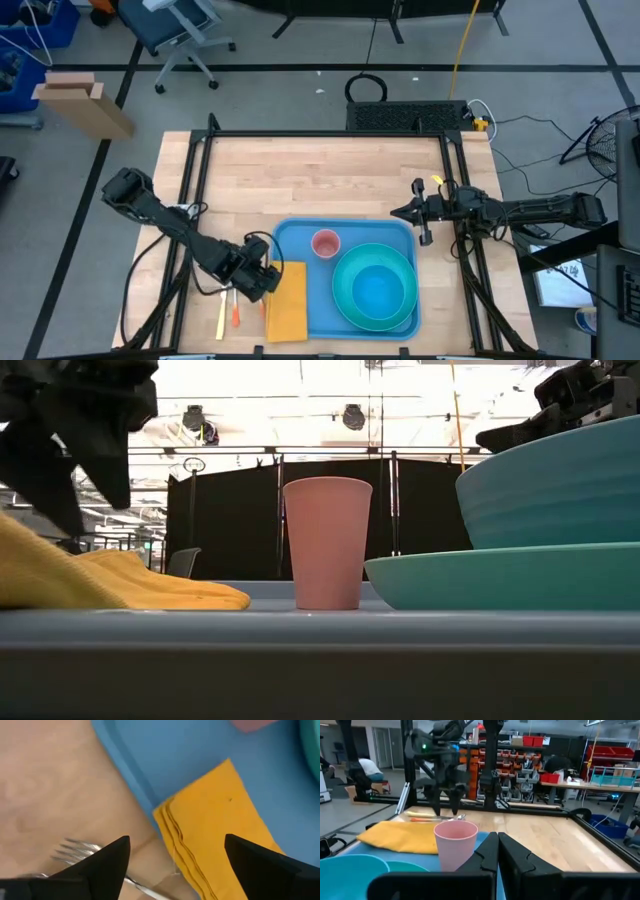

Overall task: Set up tray
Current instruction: Put the yellow napkin on the blue tray

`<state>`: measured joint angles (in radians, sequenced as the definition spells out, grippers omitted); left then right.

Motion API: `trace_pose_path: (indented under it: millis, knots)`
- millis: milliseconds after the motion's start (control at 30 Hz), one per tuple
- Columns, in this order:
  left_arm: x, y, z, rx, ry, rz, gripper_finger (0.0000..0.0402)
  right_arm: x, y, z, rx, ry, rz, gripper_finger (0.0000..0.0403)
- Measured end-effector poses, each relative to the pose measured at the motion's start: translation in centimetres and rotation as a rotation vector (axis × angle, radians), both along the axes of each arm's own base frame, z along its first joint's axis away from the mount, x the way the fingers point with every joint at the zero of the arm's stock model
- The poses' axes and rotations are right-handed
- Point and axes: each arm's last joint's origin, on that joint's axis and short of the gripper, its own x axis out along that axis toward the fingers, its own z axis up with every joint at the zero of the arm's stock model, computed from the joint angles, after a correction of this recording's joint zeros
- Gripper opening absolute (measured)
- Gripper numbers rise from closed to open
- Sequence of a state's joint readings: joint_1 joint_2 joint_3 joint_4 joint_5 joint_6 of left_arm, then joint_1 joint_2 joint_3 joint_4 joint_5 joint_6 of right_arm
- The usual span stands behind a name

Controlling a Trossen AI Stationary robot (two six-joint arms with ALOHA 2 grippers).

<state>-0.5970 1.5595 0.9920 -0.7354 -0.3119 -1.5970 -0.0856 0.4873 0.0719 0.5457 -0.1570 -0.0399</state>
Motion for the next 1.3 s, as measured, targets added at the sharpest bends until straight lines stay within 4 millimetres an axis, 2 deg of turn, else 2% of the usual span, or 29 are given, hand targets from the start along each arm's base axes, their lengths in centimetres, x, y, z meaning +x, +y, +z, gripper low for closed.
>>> trace_pose_path:
  millis: [267,500,633,767,967,1133,1300]
  knots:
    - [0.8,-0.8,-3.0,-0.004,0.088,0.046,0.0396,0.0,0.0,-0.1,0.001,0.011,0.001,0.0]
    - [2.0,-0.3,-4.7,-0.009,0.129,0.019,0.0384,0.0,0.0,-0.2,0.002,0.019,0.004,0.0]
    - [2.4,0.3,-4.9,-0.044,0.166,-0.015,0.0367,0.0,0.0,-0.2,-0.014,0.017,0.002,0.0]
    - [2.6,0.7,-4.6,-0.053,0.171,-0.041,0.0338,0.0,0.0,0.0,-0.03,-0.002,0.0,0.0]
    - [2.7,1.2,-3.8,-0.089,0.169,-0.062,0.0273,0.0,0.0,0.0,-0.029,-0.004,0.0,0.0]
    - [2.7,1.1,-3.7,-0.131,0.172,-0.074,0.0205,0.0,0.0,0.0,-0.025,-0.004,0.001,0.0]
    - [2.7,1.1,-3.7,-0.13,0.175,-0.074,0.0119,0.0,0.0,0.0,-0.028,-0.004,0.001,0.0]
